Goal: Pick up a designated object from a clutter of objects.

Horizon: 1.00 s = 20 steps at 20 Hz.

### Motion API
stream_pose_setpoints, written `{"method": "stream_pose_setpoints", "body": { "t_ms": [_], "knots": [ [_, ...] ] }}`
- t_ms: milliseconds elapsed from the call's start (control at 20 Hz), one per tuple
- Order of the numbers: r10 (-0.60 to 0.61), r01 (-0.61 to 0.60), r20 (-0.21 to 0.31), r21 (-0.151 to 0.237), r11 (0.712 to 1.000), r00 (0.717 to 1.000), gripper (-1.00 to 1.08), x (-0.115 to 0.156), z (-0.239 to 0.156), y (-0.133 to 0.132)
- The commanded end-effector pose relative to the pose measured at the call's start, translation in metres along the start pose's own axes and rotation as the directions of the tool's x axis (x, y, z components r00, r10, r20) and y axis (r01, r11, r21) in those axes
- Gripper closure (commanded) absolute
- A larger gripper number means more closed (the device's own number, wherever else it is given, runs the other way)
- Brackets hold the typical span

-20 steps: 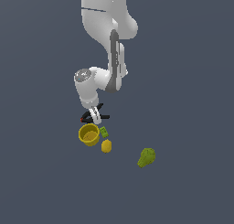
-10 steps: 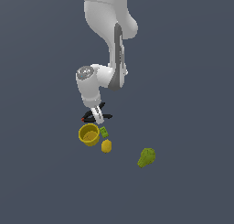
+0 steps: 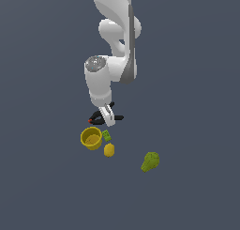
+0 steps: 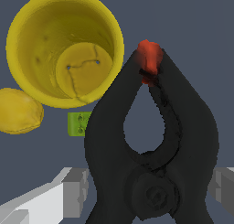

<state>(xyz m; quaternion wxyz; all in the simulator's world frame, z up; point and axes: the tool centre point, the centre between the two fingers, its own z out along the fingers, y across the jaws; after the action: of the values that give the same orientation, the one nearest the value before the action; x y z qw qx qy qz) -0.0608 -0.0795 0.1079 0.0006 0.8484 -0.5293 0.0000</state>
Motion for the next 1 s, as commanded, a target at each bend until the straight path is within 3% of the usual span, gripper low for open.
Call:
{"method": "stream_pose_setpoints", "body": {
  "t_ms": [0, 950],
  "knots": [
    [0.001, -0.001, -0.002, 0.0, 1.0, 1.0, 1.08, -0.009, -0.022, -0.016],
    [0.001, -0.001, -0.003, 0.0, 1.0, 1.0, 1.08, -0.075, -0.183, -0.138]
  ]
}}
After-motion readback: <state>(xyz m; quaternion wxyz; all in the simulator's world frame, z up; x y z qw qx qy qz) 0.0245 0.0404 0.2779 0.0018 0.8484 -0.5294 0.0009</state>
